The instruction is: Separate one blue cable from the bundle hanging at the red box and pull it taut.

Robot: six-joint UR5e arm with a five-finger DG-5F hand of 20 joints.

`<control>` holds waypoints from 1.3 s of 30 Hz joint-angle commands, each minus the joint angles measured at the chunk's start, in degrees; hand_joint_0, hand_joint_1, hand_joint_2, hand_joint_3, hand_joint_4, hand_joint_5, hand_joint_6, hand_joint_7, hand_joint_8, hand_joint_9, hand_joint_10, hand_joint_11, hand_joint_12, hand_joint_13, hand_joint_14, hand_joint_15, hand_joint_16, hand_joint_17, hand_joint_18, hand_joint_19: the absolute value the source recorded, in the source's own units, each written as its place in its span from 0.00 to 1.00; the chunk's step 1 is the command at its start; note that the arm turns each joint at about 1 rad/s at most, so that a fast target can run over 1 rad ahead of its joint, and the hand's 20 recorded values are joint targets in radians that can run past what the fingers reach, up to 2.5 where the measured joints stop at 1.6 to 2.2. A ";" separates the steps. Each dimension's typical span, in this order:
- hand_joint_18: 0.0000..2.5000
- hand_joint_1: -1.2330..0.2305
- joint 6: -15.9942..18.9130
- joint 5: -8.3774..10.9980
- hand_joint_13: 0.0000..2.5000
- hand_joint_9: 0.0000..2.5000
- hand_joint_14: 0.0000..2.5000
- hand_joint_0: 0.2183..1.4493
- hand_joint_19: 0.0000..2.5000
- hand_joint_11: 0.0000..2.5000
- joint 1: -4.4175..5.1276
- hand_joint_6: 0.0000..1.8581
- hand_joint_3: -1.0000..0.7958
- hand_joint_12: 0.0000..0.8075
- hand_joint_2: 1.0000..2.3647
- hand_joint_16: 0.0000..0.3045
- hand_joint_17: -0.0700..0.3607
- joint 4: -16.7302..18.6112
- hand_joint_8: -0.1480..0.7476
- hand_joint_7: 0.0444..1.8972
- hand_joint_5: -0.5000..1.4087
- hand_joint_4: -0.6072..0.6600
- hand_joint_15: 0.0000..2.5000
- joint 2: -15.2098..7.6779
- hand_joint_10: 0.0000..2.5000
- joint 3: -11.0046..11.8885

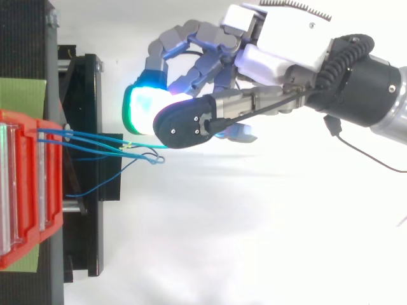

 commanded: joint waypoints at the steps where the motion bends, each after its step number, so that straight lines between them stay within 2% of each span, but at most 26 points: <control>1: 0.33 0.43 -0.08 0.65 0.68 0.38 0.24 0.23 0.21 0.33 0.27 0.51 0.28 0.33 0.00 0.18 0.45 0.36 0.51 0.46 0.14 0.59 0.49 -0.02 0.01 0.03; 2: 0.33 0.43 -0.08 0.73 0.68 0.38 0.29 0.22 0.21 0.33 0.27 0.51 0.28 0.34 0.00 0.19 0.46 0.36 0.51 0.45 0.14 0.59 0.46 -0.02 0.01 0.03; 5: 0.33 0.43 -0.08 1.35 0.67 0.37 0.32 0.22 0.21 0.33 0.62 0.51 0.28 0.36 0.00 0.19 0.46 0.36 0.51 0.45 0.14 0.60 0.45 -0.02 0.01 0.03; 13: 0.33 0.46 -0.17 3.11 0.65 0.35 0.31 0.18 0.22 0.32 1.85 0.51 0.28 0.40 0.00 0.21 0.50 0.19 0.52 0.42 0.13 0.63 0.43 -0.02 0.01 0.03; 15: 0.33 0.46 -0.17 3.37 0.65 0.35 0.27 0.18 0.21 0.32 2.11 0.51 0.28 0.41 0.00 0.21 0.50 0.19 0.53 0.42 0.13 0.63 0.45 -0.02 0.01 0.03; 17: 0.32 0.47 -0.17 3.90 0.66 0.35 0.09 0.19 0.22 0.32 2.46 0.50 0.28 0.42 0.00 0.21 0.50 0.01 0.52 0.42 0.13 0.63 0.53 -0.02 0.01 0.03; 19: 0.32 0.47 -0.17 4.16 0.67 0.35 0.07 0.19 0.22 0.32 2.64 0.50 0.28 0.42 0.00 0.21 0.50 -0.16 0.52 0.41 0.13 0.62 0.54 -0.02 0.01 0.03; 22: 0.32 0.48 -0.17 4.51 0.67 0.36 0.14 0.19 0.23 0.33 3.08 0.50 0.28 0.42 0.00 0.21 0.50 -0.43 0.53 0.42 0.13 0.62 0.51 -0.02 0.01 0.03; 28: 0.33 0.48 0.10 4.34 0.67 0.37 0.21 0.19 0.23 0.33 3.52 0.50 0.28 0.40 0.00 0.21 0.50 -0.52 0.54 0.42 0.13 0.62 0.48 0.07 0.01 0.03; 32: 0.34 0.45 -0.08 4.25 0.65 0.37 0.43 0.19 0.23 0.33 3.60 0.50 0.28 0.40 0.00 0.21 0.50 -2.63 0.54 0.41 0.13 0.62 0.38 1.21 0.01 -0.06; 34: 0.34 0.44 0.01 4.25 0.64 0.37 0.49 0.19 0.23 0.34 3.69 0.50 0.28 0.39 0.00 0.21 0.50 -3.24 0.53 0.41 0.13 0.62 0.36 1.21 0.01 0.03; 37: 0.35 0.43 0.10 4.34 0.64 0.36 0.52 0.19 0.25 0.34 4.04 0.50 0.28 0.39 0.00 0.22 0.51 -3.68 0.53 0.42 0.13 0.62 0.36 1.21 0.01 0.03; 39: 0.37 0.42 0.10 4.34 0.60 0.35 0.64 0.18 0.30 0.35 4.22 0.50 0.28 0.39 0.00 0.22 0.51 -3.68 0.52 0.41 0.13 0.63 0.31 1.21 0.01 0.03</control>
